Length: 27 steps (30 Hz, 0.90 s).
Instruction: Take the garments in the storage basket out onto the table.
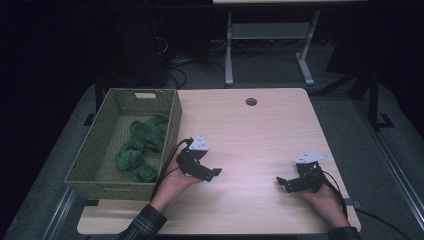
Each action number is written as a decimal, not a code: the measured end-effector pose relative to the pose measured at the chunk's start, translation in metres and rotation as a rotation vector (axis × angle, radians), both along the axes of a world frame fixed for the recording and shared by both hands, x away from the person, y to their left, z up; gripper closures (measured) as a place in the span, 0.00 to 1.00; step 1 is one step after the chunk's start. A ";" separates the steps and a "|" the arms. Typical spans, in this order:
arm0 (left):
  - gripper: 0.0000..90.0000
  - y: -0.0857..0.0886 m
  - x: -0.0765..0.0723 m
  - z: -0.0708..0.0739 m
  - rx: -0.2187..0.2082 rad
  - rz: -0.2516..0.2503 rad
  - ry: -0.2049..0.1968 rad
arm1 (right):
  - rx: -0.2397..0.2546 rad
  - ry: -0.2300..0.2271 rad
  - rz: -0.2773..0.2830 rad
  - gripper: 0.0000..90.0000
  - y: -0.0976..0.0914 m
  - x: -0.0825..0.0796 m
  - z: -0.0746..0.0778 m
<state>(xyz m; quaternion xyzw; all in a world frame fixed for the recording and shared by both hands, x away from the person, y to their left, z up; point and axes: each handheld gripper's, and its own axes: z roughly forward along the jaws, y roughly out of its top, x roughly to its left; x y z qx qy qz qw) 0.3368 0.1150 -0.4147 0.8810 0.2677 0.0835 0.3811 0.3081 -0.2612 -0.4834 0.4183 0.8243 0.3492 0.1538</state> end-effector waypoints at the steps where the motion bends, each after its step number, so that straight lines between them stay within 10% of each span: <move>1: 0.15 0.000 0.000 0.001 -0.015 -0.002 0.002 | 0.000 0.000 0.000 0.02 0.000 0.000 0.000; 27: 0.15 0.030 0.012 0.060 -0.051 -0.023 -0.024 | 0.000 -0.001 0.000 0.02 0.000 0.000 0.000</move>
